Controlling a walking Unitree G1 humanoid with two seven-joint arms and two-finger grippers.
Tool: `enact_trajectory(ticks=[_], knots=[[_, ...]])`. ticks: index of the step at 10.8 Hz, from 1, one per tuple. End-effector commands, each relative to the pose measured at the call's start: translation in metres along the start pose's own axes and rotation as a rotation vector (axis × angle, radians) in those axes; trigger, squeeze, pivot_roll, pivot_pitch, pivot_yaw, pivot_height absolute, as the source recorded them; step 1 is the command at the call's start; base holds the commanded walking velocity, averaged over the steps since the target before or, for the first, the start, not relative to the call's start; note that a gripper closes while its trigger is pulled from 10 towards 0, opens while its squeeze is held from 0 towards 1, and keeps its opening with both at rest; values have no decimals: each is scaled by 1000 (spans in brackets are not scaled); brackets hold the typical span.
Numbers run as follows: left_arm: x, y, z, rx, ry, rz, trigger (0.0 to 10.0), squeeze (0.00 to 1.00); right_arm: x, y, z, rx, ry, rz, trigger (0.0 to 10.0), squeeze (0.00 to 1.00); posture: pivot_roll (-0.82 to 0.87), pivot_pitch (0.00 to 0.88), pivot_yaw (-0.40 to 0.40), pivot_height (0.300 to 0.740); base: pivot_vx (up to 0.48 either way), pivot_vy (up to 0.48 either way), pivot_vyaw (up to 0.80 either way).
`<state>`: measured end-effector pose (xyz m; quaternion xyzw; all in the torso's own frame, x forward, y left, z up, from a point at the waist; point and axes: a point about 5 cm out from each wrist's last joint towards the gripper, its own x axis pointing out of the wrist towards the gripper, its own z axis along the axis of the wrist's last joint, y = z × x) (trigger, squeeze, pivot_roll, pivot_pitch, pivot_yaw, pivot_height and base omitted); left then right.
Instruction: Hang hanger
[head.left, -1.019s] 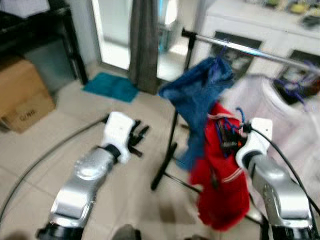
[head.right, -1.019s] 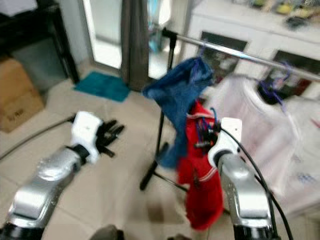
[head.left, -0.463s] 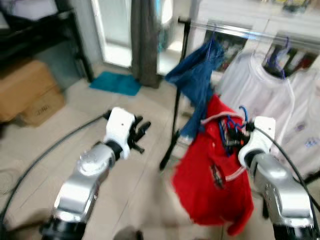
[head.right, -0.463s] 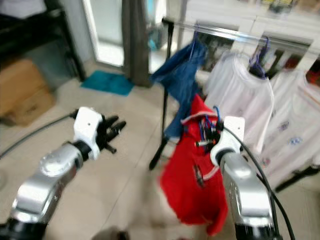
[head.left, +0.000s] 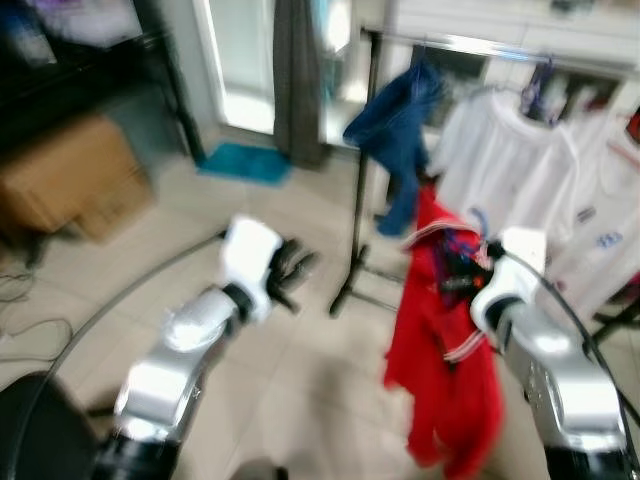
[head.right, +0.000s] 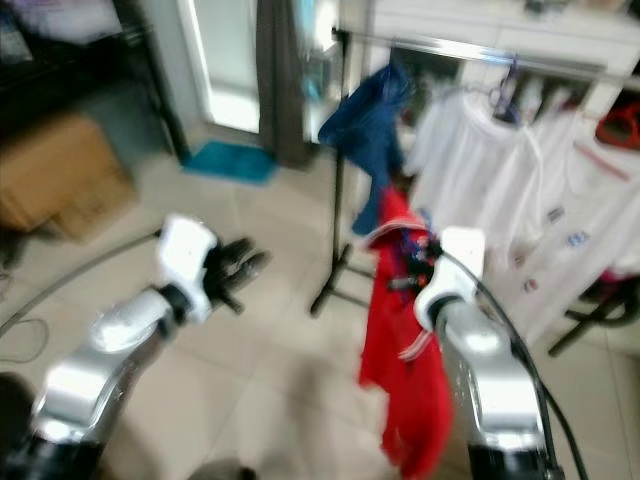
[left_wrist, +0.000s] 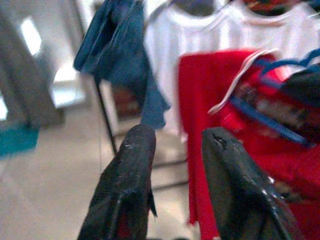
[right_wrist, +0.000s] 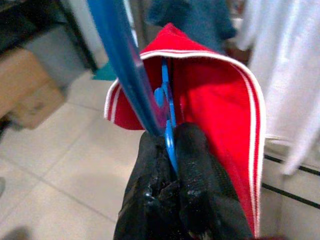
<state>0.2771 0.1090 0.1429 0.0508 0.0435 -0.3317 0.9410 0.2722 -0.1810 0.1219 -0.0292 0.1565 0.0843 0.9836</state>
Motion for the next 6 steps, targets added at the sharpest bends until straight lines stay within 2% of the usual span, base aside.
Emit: enact_trajectory(ticks=[1,3,4,6], knots=[[4,5,5,70,-19,-7,10000,1000,0,12,26,-17,-99,82,0,0,2,10,-22,740,0,0,0],[18,4,3,163,-43,-77,10000,1000,-3,28,35,-27,-130,223,0,0,-16,0,-29,740,0,0,0],[27,8,7,232,-63,-61,10000,12,-5,31,41,-32,-146,261,0,0,-19,0,-31,740,0,0,0],[38,9,10,352,-85,-83,10000,0,-7,32,47,-29,-167,307,0,0,-23,0,-30,740,0,0,0]])
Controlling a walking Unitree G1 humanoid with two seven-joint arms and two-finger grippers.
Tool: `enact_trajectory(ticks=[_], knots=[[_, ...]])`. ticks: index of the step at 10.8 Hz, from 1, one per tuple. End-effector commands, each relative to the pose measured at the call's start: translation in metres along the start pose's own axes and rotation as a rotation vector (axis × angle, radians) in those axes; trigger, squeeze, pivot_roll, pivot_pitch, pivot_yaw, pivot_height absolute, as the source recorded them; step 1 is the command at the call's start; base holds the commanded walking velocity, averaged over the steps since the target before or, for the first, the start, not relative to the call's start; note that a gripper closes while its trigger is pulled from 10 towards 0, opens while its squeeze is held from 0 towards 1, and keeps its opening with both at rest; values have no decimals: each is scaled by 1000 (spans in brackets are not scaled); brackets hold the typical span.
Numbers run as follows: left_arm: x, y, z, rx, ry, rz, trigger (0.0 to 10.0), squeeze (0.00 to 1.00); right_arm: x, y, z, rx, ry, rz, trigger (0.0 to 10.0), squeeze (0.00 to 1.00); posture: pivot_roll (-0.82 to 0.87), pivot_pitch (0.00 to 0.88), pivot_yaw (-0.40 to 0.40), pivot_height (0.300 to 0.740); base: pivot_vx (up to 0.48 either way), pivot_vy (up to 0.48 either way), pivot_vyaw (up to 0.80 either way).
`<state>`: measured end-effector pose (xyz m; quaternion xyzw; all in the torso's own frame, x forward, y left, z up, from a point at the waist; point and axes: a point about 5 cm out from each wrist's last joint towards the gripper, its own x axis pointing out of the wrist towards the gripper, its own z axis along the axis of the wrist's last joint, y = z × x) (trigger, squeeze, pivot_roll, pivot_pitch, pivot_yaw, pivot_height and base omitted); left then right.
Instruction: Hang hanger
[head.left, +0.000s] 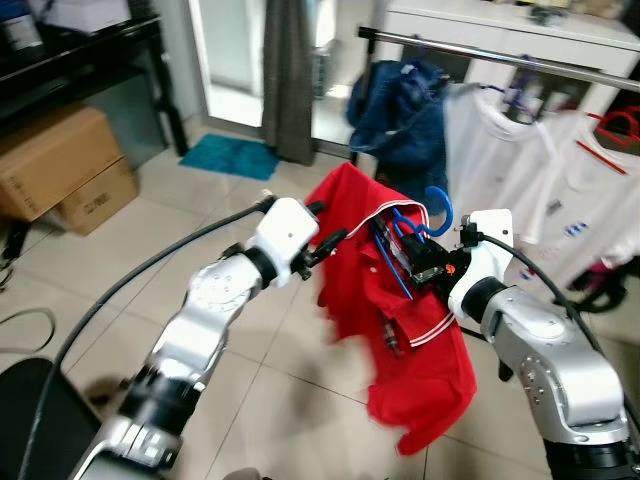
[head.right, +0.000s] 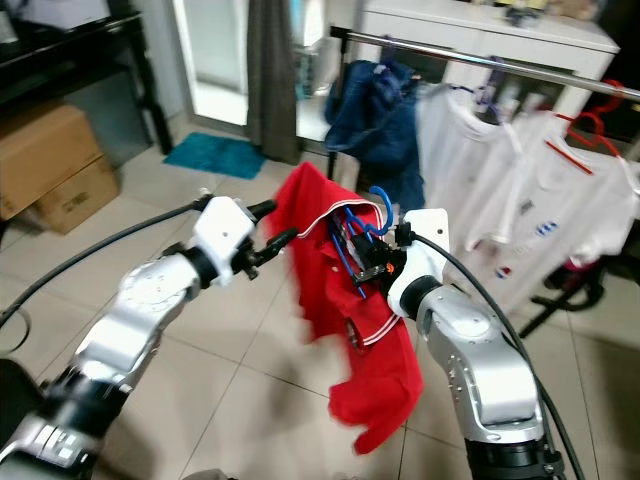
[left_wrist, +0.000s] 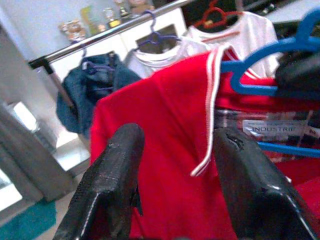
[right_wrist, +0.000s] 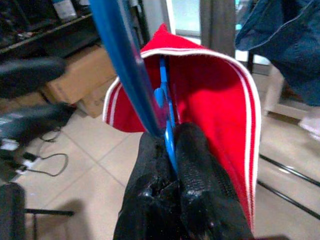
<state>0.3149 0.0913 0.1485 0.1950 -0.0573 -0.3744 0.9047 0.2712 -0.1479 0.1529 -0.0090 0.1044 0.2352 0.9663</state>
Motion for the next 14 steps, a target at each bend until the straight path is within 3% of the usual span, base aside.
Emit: enact_trajectory(ticks=[1,3,4,5,10,14], knots=[[5,0,3,37,-14,-15,10000,0,0,2,18,-19,-64,36,0,0,-25,0,-33,740,0,0,0],[15,3,-4,66,-7,-3,10000,0,-1,5,20,-14,-79,65,0,0,-37,0,-31,740,0,0,0],[16,3,-4,68,-22,2,8824,0,-1,6,21,-13,-82,71,0,0,-37,0,-31,740,0,0,0],[26,5,-4,78,-29,9,0,0,-3,6,22,-16,-82,91,0,0,-60,0,-32,740,0,0,0],[38,12,-8,39,-52,33,0,0,-10,5,21,-34,-76,105,0,0,-89,0,-17,740,0,0,0],[34,12,-11,3,-71,50,0,0,-8,10,19,-22,-72,132,0,0,-55,0,-30,740,0,0,0]])
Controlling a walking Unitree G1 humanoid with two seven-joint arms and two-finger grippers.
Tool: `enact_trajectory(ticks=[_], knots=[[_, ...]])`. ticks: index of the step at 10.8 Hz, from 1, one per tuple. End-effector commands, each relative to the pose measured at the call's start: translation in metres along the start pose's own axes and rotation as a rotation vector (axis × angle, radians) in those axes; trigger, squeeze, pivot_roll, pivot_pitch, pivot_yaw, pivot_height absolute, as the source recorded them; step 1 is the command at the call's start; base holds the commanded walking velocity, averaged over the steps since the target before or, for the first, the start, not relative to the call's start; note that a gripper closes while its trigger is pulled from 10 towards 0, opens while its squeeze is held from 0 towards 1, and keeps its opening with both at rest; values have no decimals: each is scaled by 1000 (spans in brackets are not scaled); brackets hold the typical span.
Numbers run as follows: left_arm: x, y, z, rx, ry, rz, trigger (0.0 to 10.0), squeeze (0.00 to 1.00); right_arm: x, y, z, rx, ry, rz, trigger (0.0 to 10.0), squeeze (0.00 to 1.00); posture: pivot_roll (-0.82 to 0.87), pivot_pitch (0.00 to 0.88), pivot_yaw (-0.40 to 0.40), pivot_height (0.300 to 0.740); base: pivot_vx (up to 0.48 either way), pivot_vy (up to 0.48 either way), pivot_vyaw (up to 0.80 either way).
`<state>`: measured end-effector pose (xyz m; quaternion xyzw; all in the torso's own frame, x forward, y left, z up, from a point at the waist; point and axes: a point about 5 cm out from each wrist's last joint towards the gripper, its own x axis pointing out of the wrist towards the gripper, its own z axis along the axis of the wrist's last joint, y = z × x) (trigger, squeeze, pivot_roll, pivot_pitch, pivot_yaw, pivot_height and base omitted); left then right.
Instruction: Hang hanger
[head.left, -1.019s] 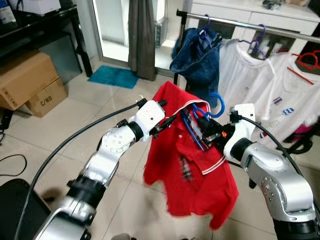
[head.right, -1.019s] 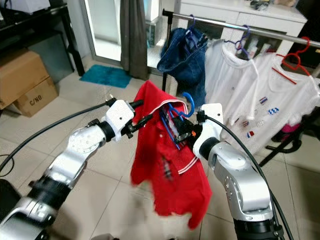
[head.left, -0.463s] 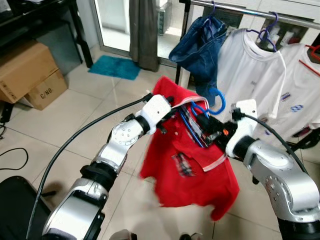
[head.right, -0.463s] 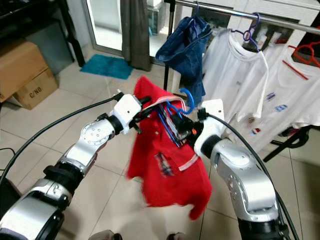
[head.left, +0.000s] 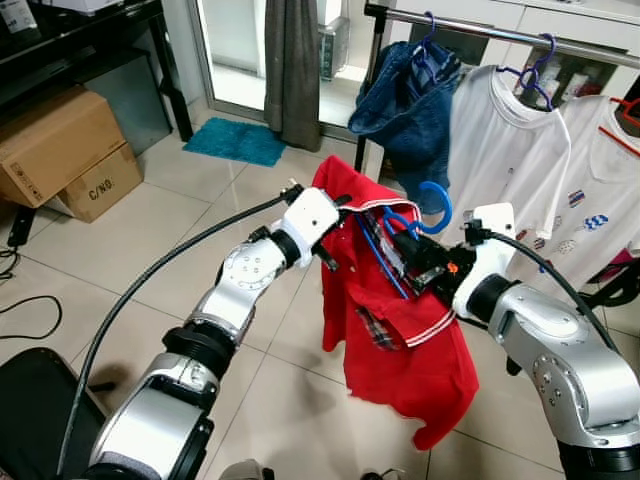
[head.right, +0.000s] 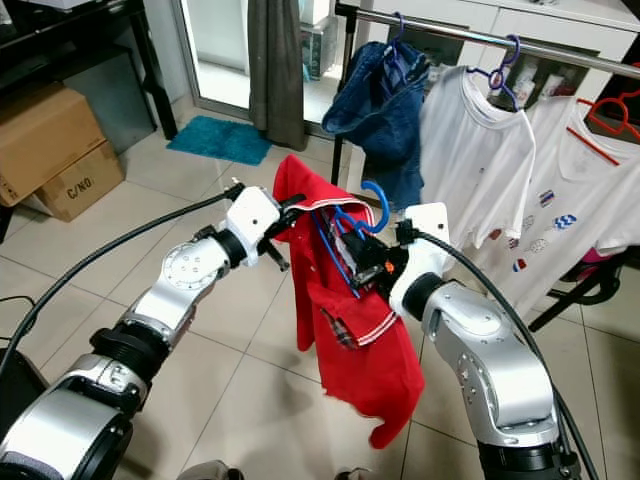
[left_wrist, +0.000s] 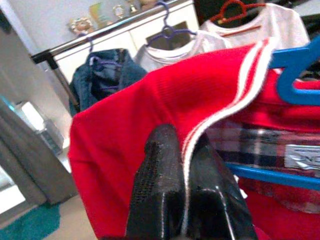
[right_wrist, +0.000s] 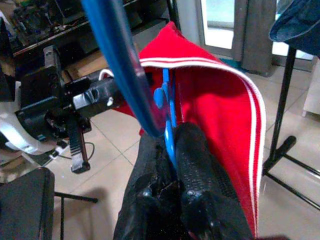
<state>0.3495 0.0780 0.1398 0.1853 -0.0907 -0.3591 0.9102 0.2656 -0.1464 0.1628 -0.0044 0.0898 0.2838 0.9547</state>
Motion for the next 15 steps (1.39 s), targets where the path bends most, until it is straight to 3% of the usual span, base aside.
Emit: enact_trajectory(ticks=[1,5,7,9,10,12,14,15], knots=[[-2,2,-1,-21,-9,13,0,0,0,6,10,-21,-37,43,0,0,-55,0,-30,740,0,0,0],[-1,7,4,-38,-26,4,0,0,-1,4,10,-17,-39,24,0,0,-55,0,-16,740,0,0,0],[-9,21,6,-61,-41,40,0,0,-3,4,3,-18,-3,17,0,0,-52,0,-14,740,0,0,0],[-14,38,23,-67,-106,44,0,0,-5,-3,-10,-43,90,-15,0,0,-55,0,-8,740,0,0,0],[-17,50,36,-59,-141,69,0,0,-9,-8,-18,-77,148,-28,0,0,-57,0,2,740,0,0,0],[-25,82,55,31,-113,128,0,0,-17,-10,-21,-130,180,51,0,0,-31,0,-15,740,0,0,0],[-52,128,51,172,81,157,0,0,-33,-4,-14,-164,153,238,0,0,-26,0,-8,740,0,0,0],[-59,138,47,193,143,158,0,0,-39,-5,-11,-144,143,261,0,0,-24,0,-10,740,0,0,0]])
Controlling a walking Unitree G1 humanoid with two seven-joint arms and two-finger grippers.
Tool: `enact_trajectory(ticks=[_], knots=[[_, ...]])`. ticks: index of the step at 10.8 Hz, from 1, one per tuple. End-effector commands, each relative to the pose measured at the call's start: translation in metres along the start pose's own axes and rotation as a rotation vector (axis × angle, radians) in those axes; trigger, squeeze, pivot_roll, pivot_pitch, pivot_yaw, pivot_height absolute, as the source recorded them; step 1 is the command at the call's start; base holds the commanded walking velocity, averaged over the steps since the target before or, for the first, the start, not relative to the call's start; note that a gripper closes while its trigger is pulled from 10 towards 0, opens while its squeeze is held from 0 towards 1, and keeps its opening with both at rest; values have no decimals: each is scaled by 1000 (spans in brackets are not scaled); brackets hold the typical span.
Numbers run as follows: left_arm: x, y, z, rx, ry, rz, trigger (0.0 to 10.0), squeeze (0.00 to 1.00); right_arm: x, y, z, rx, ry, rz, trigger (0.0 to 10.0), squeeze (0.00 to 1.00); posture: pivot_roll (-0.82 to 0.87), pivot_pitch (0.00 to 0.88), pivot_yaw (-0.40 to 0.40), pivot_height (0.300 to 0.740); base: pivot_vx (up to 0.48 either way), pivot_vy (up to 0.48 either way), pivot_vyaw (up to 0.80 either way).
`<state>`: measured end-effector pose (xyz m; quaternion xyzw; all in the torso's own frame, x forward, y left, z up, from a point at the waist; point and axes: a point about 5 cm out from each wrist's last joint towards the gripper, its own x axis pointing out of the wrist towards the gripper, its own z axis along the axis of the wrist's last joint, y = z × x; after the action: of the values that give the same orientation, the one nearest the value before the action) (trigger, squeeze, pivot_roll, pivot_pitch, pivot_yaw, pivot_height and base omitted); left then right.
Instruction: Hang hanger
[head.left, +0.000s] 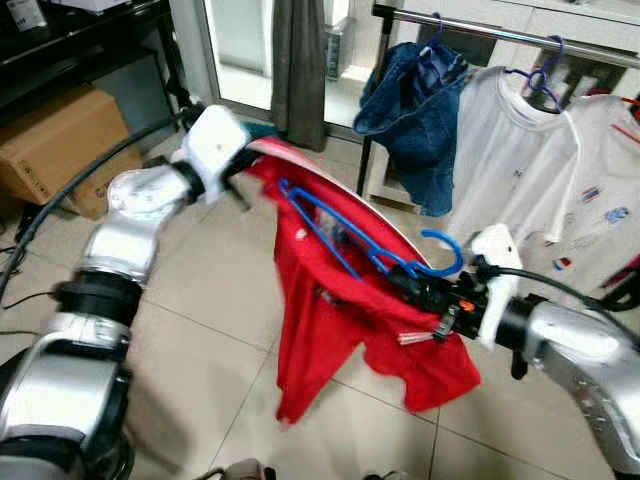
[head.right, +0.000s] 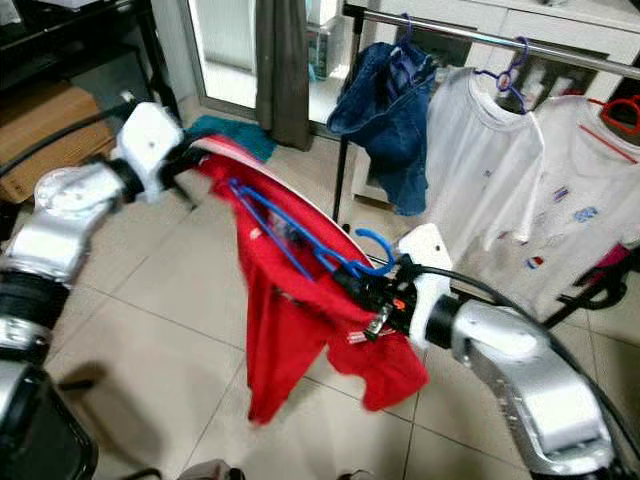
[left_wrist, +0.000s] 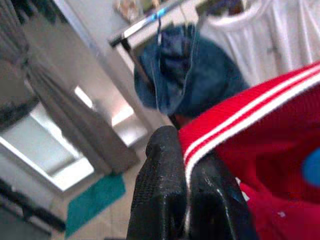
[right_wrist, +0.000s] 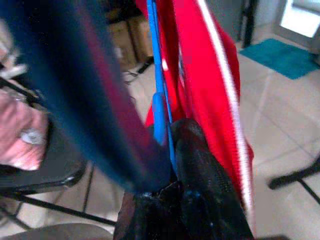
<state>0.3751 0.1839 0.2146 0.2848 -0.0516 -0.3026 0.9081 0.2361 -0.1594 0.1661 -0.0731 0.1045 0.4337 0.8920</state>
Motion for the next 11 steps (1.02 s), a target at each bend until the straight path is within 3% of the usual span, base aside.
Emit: enact_trajectory(ticks=[1,2,3,6,7,8,9,11], knots=[[-11,28,6,30,23,92,0,0,-12,-6,-8,35,48,-26,0,0,-21,0,-13,740,0,0,0],[-14,37,-2,-17,61,116,0,0,-18,-7,-6,52,15,11,0,0,-13,0,-12,740,0,0,0],[-12,35,-4,-85,41,115,0,0,-17,-11,-5,68,-11,-19,0,0,-6,0,-10,740,0,0,0],[4,-3,-18,-377,-53,96,0,0,3,-12,12,199,-207,-96,0,0,-14,0,-8,740,0,0,0],[11,-27,-25,-453,-72,59,0,0,10,-18,17,259,-261,-178,0,0,-25,0,-10,740,0,0,0],[25,-76,-19,-489,-99,-94,0,0,20,-36,22,373,-311,-380,0,0,-17,0,-24,740,0,0,0],[35,-118,-4,-506,-130,-232,0,0,27,-43,29,397,-380,-479,0,0,-5,0,-33,740,0,0,0],[40,-152,9,-495,-139,-333,0,0,28,-60,35,404,-469,-710,0,0,-1,0,-35,740,0,0,0]])
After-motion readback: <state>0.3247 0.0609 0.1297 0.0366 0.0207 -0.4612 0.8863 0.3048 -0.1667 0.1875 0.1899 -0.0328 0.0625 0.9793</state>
